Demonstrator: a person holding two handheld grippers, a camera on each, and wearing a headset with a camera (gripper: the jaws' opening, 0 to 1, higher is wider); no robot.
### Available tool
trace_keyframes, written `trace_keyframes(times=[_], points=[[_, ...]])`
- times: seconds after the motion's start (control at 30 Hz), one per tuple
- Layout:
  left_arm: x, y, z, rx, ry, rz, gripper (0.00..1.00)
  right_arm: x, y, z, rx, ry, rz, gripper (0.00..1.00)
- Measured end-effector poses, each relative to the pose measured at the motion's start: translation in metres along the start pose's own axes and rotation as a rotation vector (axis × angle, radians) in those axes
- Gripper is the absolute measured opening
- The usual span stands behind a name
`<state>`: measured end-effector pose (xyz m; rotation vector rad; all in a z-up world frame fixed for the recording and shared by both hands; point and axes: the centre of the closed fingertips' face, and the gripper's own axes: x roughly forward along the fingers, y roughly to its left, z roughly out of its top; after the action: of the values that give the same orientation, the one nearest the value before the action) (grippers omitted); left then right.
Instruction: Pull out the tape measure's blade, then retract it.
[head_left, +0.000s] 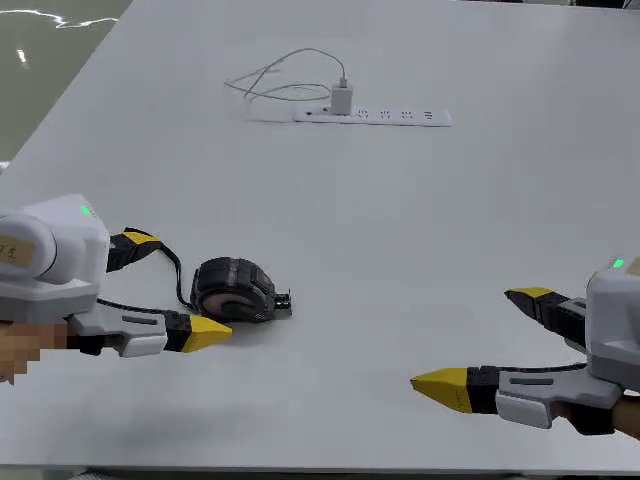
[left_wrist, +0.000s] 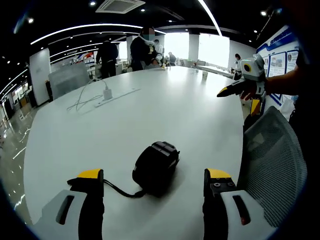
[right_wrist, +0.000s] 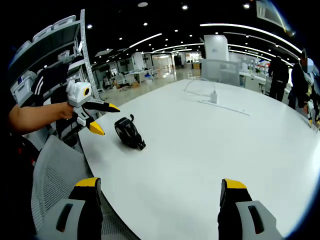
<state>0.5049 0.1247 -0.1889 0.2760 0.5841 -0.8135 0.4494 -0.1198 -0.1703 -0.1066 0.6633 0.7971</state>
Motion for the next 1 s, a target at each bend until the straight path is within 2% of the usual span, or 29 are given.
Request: trace_keyframes(times=[0.03, 0.07, 0.13, 0.17, 0.2, 0.3, 0.43, 0.5, 0.7, 0.77, 0.87, 1.0], points=[[0.001, -0.001, -0.002, 0.019, 0.014, -0.015, 0.75, 0.0, 0.0, 0.0, -0.001, 0.001, -0.001, 0.98], [0.003, 0.0, -0.002, 0.05, 0.008, -0.025, 0.73, 0.0, 0.0, 0.001, -0.002, 0.0, -0.002, 0.98], [0.006, -0.002, -0.003, 0.066, 0.012, -0.044, 0.71, 0.0, -0.001, 0.001, -0.002, 0.001, -0.002, 0.98], [0.007, -0.007, -0.002, 0.083, 0.004, -0.086, 0.7, 0.001, -0.001, 0.001, -0.003, 0.003, -0.002, 0.98], [0.009, -0.008, -0.002, 0.096, 0.003, -0.094, 0.69, 0.001, -0.001, 0.001, -0.004, 0.004, -0.002, 0.98], [0.013, -0.012, -0.007, 0.151, 0.042, -0.135, 0.68, 0.001, 0.0, 0.0, -0.005, 0.008, -0.001, 0.98], [0.02, -0.011, -0.009, 0.214, 0.074, -0.173, 0.64, 0.002, 0.001, 0.001, -0.004, 0.009, 0.001, 0.98], [0.023, -0.009, -0.01, 0.275, 0.101, -0.2, 0.61, 0.002, 0.002, 0.002, -0.007, 0.012, 0.003, 0.98], [0.031, -0.012, -0.004, 0.307, 0.085, -0.27, 0.58, 0.002, 0.001, 0.004, -0.009, 0.01, 0.001, 0.98], [0.033, -0.015, -0.002, 0.346, 0.078, -0.297, 0.58, 0.001, 0.001, 0.004, -0.014, 0.015, 0.0, 0.98], [0.038, -0.016, -0.003, 0.34, 0.086, -0.319, 0.56, 0.001, 0.0, 0.005, -0.012, 0.016, -0.001, 0.98], [0.043, -0.019, -0.007, 0.349, 0.116, -0.334, 0.51, 0.002, 0.0, 0.005, -0.014, 0.018, -0.001, 0.98]])
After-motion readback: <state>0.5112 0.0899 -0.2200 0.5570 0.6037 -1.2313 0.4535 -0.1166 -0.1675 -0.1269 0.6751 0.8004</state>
